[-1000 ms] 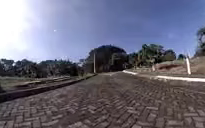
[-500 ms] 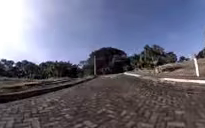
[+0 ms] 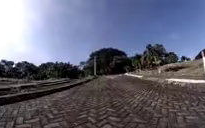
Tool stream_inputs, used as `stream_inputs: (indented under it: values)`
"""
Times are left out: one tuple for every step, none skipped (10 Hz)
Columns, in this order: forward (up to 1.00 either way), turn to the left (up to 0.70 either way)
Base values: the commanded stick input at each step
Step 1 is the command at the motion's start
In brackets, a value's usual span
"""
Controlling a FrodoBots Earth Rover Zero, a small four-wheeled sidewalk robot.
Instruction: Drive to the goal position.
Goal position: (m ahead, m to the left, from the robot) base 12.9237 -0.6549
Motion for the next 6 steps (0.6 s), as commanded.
stream_inputs:
  values:
    - [1.00,0.00]
    - [1.00,0.00]
    - [1.00,0.00]
    - [1.00,0.00]
    - [1.00,0.00]
    - [1.00,0.00]
